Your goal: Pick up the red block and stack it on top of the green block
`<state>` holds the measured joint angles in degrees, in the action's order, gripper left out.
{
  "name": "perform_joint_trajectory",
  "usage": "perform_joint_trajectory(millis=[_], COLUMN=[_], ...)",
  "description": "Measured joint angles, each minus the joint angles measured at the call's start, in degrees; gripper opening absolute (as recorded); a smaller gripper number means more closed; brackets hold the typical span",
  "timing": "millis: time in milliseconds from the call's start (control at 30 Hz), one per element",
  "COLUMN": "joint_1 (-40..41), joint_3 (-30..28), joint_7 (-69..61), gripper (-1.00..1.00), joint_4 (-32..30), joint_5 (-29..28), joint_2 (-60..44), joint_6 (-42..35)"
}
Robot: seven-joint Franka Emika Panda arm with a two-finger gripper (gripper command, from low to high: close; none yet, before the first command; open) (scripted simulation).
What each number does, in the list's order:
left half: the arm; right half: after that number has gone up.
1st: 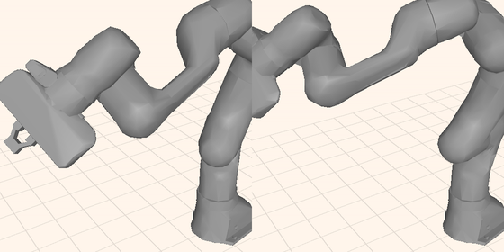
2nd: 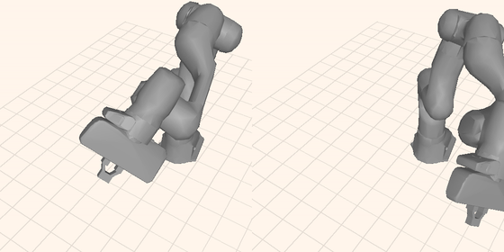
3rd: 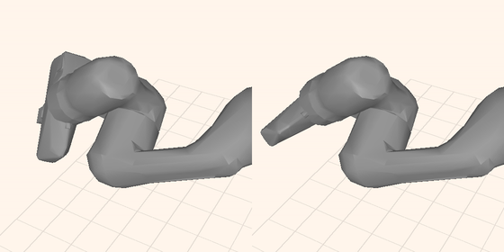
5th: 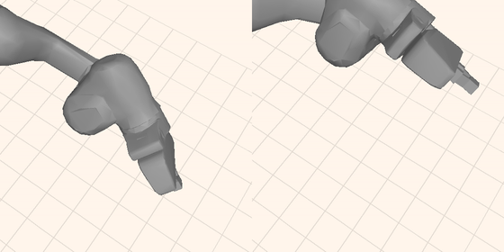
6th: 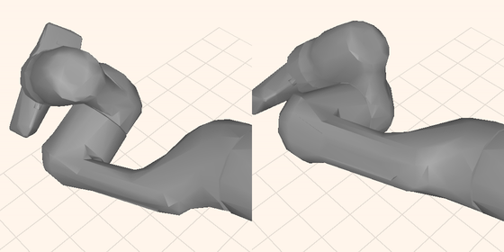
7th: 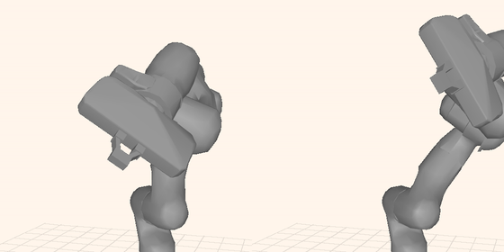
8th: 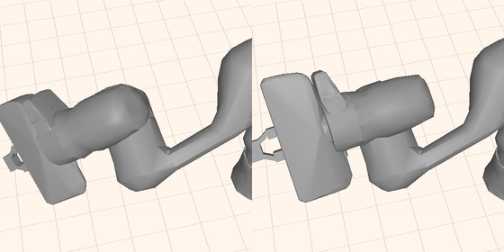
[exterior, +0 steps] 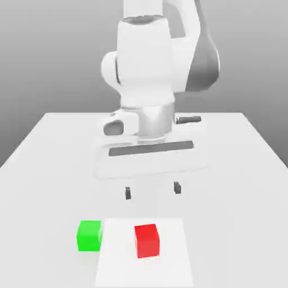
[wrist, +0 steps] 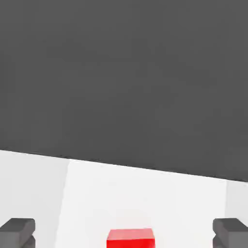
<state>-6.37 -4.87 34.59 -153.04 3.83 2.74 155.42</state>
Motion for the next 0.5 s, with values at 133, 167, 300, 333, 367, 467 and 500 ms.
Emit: perform_joint_trajectory(millis=[133, 167, 300, 333, 367, 467, 500], joint_1=[0.0, 0.3, 1.7, 1.7, 1.7, 1.7, 1.9], joint_3=[-0.2, 0.1, 1.9, 1.9, 1.9, 1.9, 2.2], joint_7=[0.6, 0.3, -1.1, -1.1, -1.1, -1.0, -1.1], gripper=[0.0, 0.0, -1.0, -1.0, -1.0, -1.0, -1.0], joint_4=[-2.2, -2.0, -1.0, -1.0, -1.0, -1.0, -0.9], joint_5=[-2.3, -2.1, -0.1, -0.1, -0.1, -0.2, -0.1], joint_2=[-7.9, -9.9, -17.8, -17.8, -17.8, -17.8, -18.6], joint_6=[5.4, 7.1, 13.7, 13.7, 13.7, 13.6, 14.3])
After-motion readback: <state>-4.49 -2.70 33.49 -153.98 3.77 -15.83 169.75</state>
